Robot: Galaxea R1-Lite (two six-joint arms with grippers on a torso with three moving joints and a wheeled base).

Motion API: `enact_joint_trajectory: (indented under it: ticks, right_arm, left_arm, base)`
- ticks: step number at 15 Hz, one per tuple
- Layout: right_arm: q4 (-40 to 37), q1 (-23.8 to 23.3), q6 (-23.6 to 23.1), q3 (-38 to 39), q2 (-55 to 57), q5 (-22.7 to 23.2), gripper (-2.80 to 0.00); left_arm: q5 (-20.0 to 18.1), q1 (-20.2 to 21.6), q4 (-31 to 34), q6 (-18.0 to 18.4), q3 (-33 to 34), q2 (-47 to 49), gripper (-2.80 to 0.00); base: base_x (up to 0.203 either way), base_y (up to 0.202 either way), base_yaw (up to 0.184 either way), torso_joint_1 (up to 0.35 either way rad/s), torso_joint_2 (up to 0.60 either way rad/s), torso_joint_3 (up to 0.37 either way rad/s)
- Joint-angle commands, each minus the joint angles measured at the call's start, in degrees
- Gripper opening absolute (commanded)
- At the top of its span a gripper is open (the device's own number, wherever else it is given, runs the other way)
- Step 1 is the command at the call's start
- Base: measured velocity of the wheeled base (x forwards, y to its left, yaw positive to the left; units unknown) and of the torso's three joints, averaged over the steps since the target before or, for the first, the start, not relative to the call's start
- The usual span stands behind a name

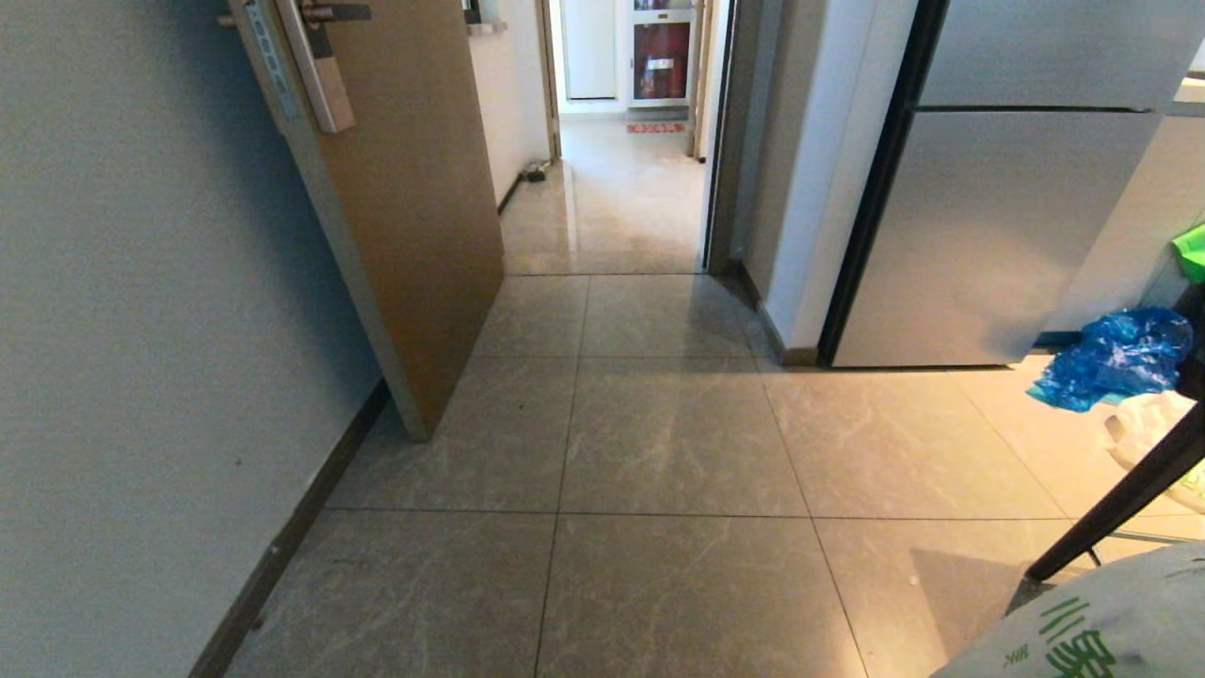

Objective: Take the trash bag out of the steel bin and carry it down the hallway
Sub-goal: Put the trash bag at the door

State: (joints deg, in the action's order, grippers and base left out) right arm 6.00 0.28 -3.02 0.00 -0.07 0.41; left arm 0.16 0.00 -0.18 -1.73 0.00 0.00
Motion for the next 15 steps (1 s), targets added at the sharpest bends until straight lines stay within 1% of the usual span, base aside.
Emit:
enact_joint_trajectory:
  ticks: [1,15]
  right_arm:
    - [0.1,0.0,-0.1,2.3,0.1,0.0,-2.8]
    - [0.1,0.0,-0.1,2.3,0.1,0.0,-2.8]
  left_arm:
    - [0.0,0.0,0.0,0.0,0.0,0.0,-2.8]
    - [0.0,0.0,0.0,0.0,0.1,0.0,-2.8]
  base:
    - [0.192,0.0,0.005,0.002,0.0,0.003]
    - [0.192,0.0,0.001,0.002,0.0,0.001]
